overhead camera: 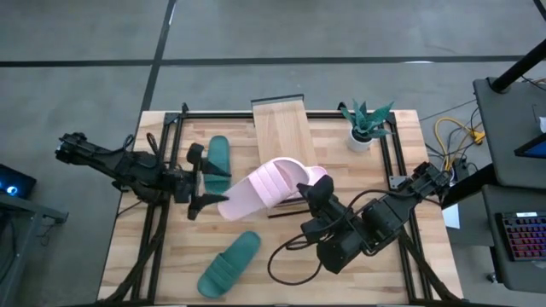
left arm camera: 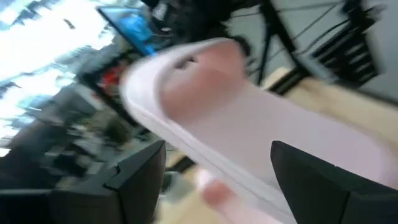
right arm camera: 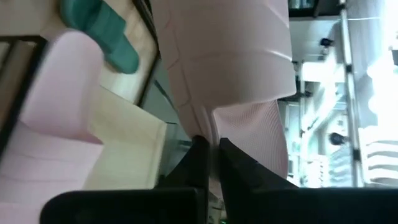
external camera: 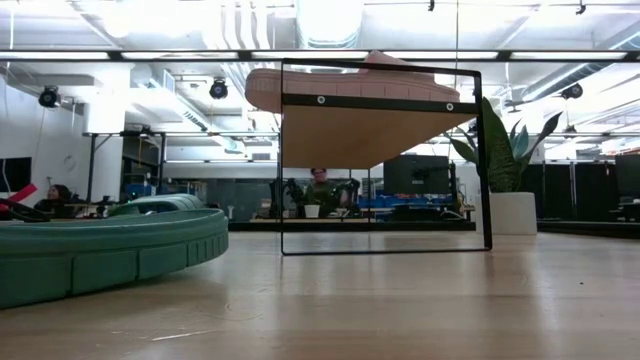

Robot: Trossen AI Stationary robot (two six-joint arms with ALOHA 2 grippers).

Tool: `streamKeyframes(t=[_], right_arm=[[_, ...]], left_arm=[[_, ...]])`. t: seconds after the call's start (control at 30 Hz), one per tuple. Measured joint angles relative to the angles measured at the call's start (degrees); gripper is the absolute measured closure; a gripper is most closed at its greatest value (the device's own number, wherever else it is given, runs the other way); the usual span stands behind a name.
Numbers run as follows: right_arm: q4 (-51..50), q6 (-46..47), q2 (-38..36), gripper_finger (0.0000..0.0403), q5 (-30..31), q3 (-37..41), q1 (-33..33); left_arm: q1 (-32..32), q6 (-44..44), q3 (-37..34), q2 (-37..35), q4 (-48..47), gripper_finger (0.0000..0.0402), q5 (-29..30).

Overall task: Pick and place slides into the shelf
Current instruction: Put the pink slide on the shelf

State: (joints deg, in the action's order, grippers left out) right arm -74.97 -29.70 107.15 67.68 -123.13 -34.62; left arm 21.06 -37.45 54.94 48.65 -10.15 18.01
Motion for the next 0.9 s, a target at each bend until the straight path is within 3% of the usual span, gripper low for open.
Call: streamKeyframes(t=[0.5, 0.9], right_arm=[[-2.28, 10.66, -2.22, 0.0392, -2.03, -0.06, 1.44], [-3.20, 14.83, -3.30, 0.0392, -0.52, 0.09, 1.76]], left_arm=[[2.95, -31.81, -0.07, 14.66, 23.74, 0.0127, 15.89], [4.09, -54.07, 0.22, 24.37, 45.45, 0.0127, 25.08]])
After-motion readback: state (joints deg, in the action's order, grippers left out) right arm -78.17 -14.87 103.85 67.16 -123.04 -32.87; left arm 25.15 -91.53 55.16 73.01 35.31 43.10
